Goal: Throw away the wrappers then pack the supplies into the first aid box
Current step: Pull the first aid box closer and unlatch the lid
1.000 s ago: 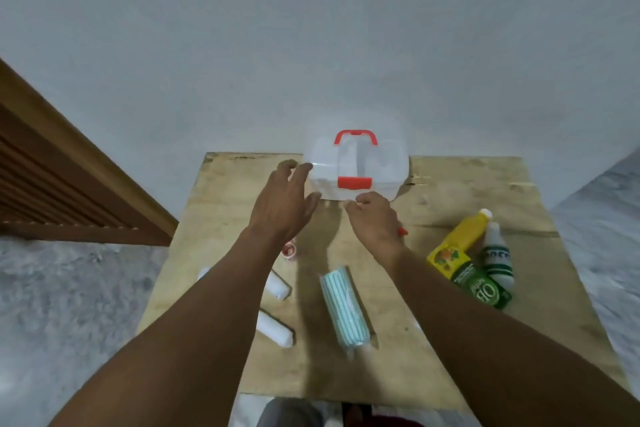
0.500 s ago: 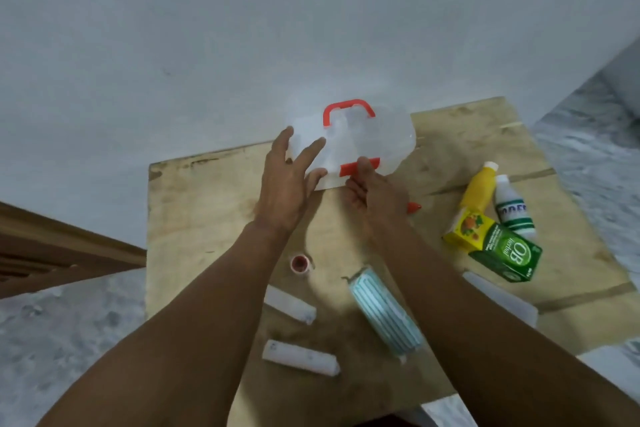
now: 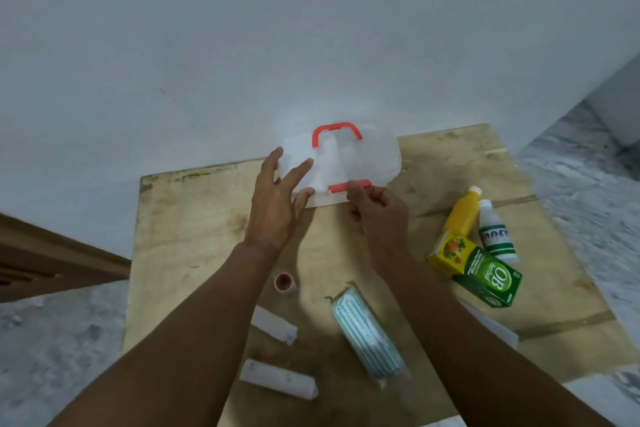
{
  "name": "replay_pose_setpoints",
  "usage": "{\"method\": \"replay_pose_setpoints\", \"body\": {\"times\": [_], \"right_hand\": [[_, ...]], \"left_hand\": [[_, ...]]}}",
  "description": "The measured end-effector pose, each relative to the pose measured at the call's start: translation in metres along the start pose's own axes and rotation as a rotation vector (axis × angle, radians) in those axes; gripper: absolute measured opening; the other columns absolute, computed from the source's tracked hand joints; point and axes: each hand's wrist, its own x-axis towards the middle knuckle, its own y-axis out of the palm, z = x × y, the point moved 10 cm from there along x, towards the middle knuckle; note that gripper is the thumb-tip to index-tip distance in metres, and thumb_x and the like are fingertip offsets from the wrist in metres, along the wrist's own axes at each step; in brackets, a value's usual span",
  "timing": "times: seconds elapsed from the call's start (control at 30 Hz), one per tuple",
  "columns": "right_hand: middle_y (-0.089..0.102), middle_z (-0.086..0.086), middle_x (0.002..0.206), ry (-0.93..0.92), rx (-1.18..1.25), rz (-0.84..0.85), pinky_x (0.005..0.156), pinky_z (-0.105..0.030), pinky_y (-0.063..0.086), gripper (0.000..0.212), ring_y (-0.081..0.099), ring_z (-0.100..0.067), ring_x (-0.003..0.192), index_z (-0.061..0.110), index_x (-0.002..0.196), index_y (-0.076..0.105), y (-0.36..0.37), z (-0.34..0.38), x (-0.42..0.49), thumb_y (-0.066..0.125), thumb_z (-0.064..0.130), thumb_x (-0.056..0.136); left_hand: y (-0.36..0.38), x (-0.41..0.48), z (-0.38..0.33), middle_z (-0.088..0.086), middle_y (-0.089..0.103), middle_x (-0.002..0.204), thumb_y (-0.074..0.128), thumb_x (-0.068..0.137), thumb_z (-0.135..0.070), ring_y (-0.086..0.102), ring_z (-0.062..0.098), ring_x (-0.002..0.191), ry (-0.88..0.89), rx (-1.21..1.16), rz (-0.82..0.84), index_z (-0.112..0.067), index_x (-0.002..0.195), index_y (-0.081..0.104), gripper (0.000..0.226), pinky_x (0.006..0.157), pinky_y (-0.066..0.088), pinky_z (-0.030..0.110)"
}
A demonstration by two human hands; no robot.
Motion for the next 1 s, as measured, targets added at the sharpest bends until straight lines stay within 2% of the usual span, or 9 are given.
{"method": "replay_pose_setpoints", "body": {"times": [0.1,0.2,0.33,0.4,0.47,0.57,0.63,0.8,1.0], "right_hand": [[0.073,-0.005,0.091,-0.146,-0.155,0.043,0.071,-0.034,0.056,0.022,0.066,-0.014,0.078,0.014,0.096,0.068,-0.004,0.024,0.012,0.079,0.022,0.08],[0.067,0.003,0.08,-0.368,-0.453,0.021,0.074,-0.032,0.052,0.02,0.063,-0.015,0.077,0.017,0.089,0.066,-0.005,0.051,0.021,0.08,0.024,0.077],[0.057,-0.01,0.107,-0.65,-0.867,-0.172,0.085,-0.036,0.042,0.069,0.052,-0.028,0.099,0.017,0.115,0.061,-0.015,0.075,0.032,0.072,0.062,0.064],[0.047,-0.015,0.129,-0.654,-0.883,-0.078,0.093,-0.041,0.043,0.091,0.044,-0.031,0.117,0.02,0.134,0.05,-0.013,0.072,0.044,0.064,0.074,0.062],[0.04,-0.009,0.143,-0.583,-0.829,0.14,0.099,-0.044,0.044,0.095,0.037,-0.027,0.129,0.023,0.144,0.035,-0.003,0.059,0.058,0.068,0.071,0.068],[0.039,0.0,0.149,-0.556,-0.776,0.236,0.102,-0.043,0.043,0.092,0.039,-0.021,0.133,0.029,0.146,0.027,0.004,0.052,0.066,0.072,0.062,0.073],[0.039,0.001,0.15,-0.57,-0.755,0.222,0.103,-0.044,0.043,0.091,0.039,-0.021,0.135,0.029,0.146,0.028,0.005,0.052,0.064,0.073,0.059,0.073],[0.046,-0.005,0.143,-0.622,-0.771,0.185,0.099,-0.038,0.043,0.079,0.043,-0.026,0.128,0.033,0.14,0.039,-0.005,0.044,0.041,0.071,0.058,0.072],[0.039,-0.015,0.144,-0.74,-0.694,0.132,0.104,-0.033,0.038,0.03,0.021,-0.022,0.138,0.038,0.106,0.05,-0.004,0.049,0.004,0.057,0.05,0.079]], "left_hand": [[-0.001,-0.002,-0.005,0.018,0.035,0.153,0.065,0.093,-0.023,0.043,0.036,0.136,-0.004,0.027,-0.015,-0.019,0.132,0.062,0.039,0.103,0.045,0.046],[-0.002,-0.002,-0.008,0.018,0.035,0.154,0.065,0.093,-0.021,0.043,0.035,0.136,-0.025,0.054,-0.021,-0.019,0.133,0.062,0.04,0.103,0.041,0.037],[-0.002,-0.002,-0.009,0.018,0.033,0.155,0.067,0.092,-0.019,0.041,0.035,0.138,-0.046,0.049,-0.016,-0.021,0.133,0.061,0.041,0.105,0.036,0.033],[-0.002,-0.003,-0.006,0.019,0.029,0.156,0.068,0.091,-0.019,0.038,0.036,0.139,-0.089,0.0,-0.027,-0.021,0.132,0.062,0.041,0.107,0.03,0.029],[0.001,-0.005,0.0,0.015,0.028,0.157,0.068,0.091,-0.025,0.033,0.034,0.143,-0.143,-0.05,-0.031,-0.025,0.132,0.06,0.042,0.113,0.028,0.035],[0.005,-0.007,0.004,-0.003,0.049,0.144,0.069,0.086,-0.03,0.042,0.024,0.137,-0.211,-0.204,-0.062,-0.032,0.133,0.051,0.05,0.104,0.046,0.049],[0.005,-0.012,0.008,-0.007,0.052,0.138,0.075,0.083,-0.022,0.053,0.019,0.125,-0.313,-0.305,-0.117,-0.031,0.136,0.042,0.063,0.096,0.054,0.039],[0.004,-0.037,0.01,-0.015,0.047,0.131,0.078,0.081,-0.012,0.051,0.007,0.121,-0.478,-0.439,-0.164,-0.019,0.146,0.032,0.079,0.086,0.044,0.008],[-0.003,-0.048,0.008,-0.006,0.052,0.14,0.079,0.081,-0.017,0.053,0.012,0.126,-0.467,-0.431,-0.124,-0.017,0.142,0.043,0.071,0.095,0.05,0.022]]}}
